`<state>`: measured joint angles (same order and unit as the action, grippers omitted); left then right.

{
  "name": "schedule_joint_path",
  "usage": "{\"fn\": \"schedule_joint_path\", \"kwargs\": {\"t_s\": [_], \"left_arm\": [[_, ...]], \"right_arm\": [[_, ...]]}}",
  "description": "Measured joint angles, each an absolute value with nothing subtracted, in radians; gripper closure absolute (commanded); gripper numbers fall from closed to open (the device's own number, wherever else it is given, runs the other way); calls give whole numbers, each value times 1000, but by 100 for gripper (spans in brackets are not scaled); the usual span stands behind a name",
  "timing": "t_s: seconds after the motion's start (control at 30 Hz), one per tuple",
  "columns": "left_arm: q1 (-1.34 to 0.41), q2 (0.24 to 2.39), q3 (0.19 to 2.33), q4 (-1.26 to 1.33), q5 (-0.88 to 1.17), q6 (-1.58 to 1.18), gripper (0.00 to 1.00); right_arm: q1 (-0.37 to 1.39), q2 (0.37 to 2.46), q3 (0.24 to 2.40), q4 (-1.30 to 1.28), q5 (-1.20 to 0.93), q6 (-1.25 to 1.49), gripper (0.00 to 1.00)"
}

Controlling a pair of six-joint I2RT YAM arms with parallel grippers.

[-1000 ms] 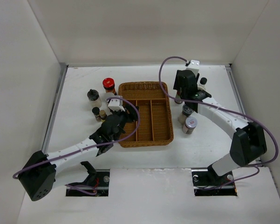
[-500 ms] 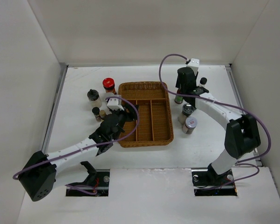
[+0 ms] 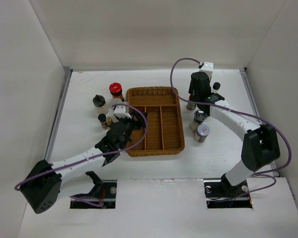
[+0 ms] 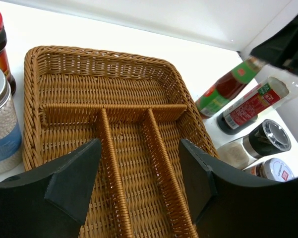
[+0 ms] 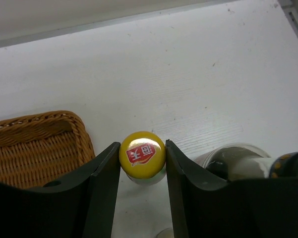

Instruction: Organize the condiment bottles

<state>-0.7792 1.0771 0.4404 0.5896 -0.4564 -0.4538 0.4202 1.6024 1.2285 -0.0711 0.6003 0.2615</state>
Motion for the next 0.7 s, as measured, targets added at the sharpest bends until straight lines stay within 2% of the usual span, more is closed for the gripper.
{"fn": "schedule_joint_path", "kwargs": {"t_s": [0.37, 0.7], "left_arm": [[-759, 1077, 422, 625, -435, -453, 36], [-741, 1077, 409, 643, -432, -453, 36]], "right_arm": [[536, 1532, 1329, -41, 600, 142, 72], [600, 1673, 1466, -14, 547, 135, 72]]}}
